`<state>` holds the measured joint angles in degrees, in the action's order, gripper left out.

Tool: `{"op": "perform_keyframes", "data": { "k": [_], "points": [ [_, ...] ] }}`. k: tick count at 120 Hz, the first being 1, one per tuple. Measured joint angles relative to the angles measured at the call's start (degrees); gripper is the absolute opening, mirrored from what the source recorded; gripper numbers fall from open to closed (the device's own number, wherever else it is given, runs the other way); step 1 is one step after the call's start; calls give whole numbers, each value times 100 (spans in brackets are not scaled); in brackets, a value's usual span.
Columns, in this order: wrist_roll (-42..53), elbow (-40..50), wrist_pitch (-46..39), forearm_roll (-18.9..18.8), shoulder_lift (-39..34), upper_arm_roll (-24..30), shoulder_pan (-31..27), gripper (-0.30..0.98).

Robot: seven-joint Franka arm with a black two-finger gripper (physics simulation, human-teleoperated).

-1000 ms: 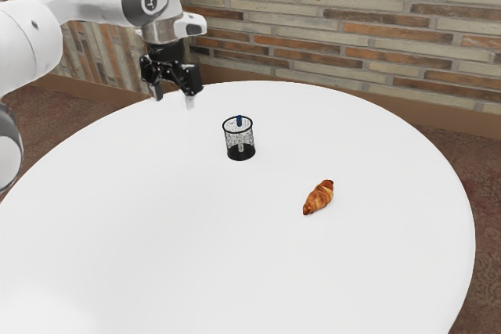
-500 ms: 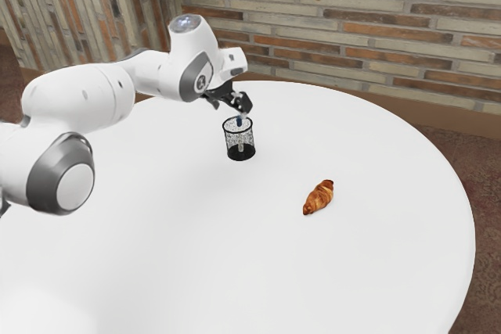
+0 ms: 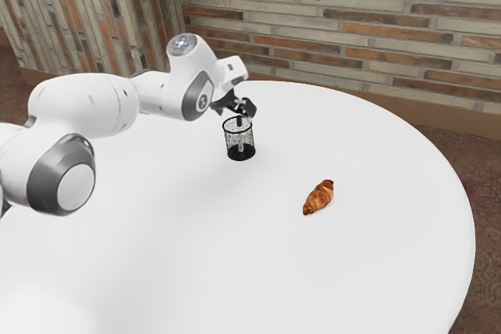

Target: Take the marker out of the pen holder and place it to the left of the pen holder.

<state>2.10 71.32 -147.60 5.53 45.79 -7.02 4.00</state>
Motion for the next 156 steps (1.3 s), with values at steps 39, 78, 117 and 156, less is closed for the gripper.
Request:
{"op": "perform_keyframes", "data": {
  "k": [39, 78, 117, 156],
  "points": [
    [-143, 67, -106, 40, 57, 4, -23, 69],
    [-212, 40, -131, 42, 86, 12, -44, 52],
    [-115, 61, -132, 139, 61, 8, -35, 5],
    [-158, 525, -140, 93, -498, -32, 99, -5]
  ]
}}
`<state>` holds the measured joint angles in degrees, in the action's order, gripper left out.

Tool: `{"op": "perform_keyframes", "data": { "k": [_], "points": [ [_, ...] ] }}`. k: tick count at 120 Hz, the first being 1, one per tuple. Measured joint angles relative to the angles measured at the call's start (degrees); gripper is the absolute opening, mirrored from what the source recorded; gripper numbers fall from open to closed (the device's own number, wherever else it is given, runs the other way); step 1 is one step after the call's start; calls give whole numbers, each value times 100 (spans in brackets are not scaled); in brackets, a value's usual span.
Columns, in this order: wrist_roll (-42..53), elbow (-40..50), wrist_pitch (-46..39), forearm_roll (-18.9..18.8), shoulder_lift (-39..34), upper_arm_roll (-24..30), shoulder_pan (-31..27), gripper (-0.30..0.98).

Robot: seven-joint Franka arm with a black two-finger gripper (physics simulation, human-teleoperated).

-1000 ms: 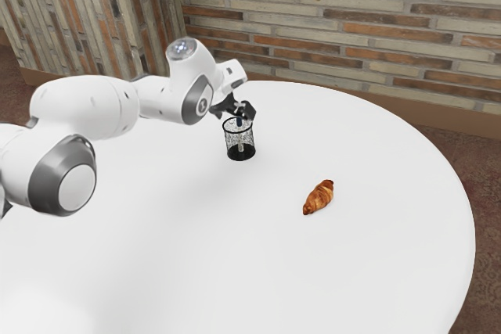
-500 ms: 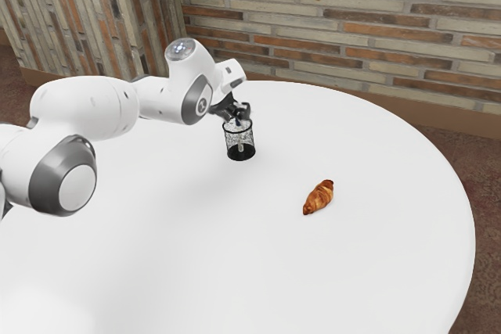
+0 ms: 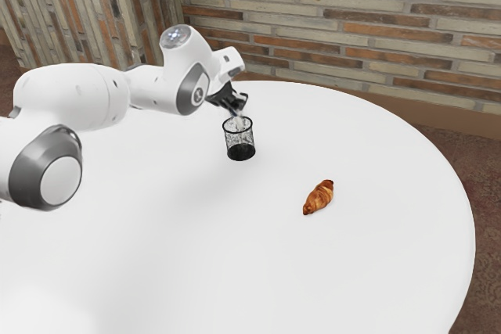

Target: Take the marker out of the pen holder and place it to the left of the pen holder.

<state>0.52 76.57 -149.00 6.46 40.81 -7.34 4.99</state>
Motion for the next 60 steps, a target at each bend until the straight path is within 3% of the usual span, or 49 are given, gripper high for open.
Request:
{"op": "perform_keyframes", "data": {
  "k": [29, 44, 60],
  "points": [
    [-89, 860, 55, -110, -1429, -246, 106, -6],
    [-82, 884, 81, -143, -1408, -347, -56, -7],
    [14, 550, 72, -146, -919, -356, -280, -6]
  ]
}}
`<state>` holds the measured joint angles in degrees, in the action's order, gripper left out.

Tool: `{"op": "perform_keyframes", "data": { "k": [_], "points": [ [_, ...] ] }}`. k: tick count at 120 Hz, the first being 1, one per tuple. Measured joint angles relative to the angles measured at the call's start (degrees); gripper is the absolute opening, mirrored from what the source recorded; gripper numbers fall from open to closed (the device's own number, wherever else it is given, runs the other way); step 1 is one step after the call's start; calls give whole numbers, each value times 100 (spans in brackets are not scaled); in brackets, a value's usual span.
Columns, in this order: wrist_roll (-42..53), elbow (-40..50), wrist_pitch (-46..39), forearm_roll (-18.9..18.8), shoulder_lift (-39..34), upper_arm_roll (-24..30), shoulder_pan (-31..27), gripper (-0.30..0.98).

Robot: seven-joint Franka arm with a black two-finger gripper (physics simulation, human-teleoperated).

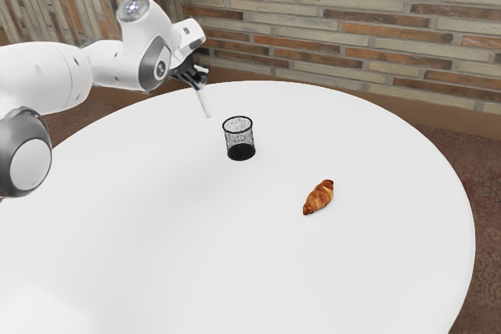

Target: Take the marker out of the pen holder and place it to the left of the pen holder.

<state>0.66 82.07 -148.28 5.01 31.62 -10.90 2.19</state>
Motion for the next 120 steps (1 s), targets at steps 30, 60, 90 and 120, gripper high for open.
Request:
{"op": "perform_keyframes", "data": {
  "k": [30, 60, 90, 120],
  "points": [
    [202, -1162, -318, 38, 1156, 447, -645, -5],
    [492, -1318, -1086, 90, 1793, 920, -994, -4],
    [748, -1094, -1375, 234, 1589, 871, -884, 36],
    [805, 1446, 980, -29, -2832, 253, -477, 59]
  ]
}}
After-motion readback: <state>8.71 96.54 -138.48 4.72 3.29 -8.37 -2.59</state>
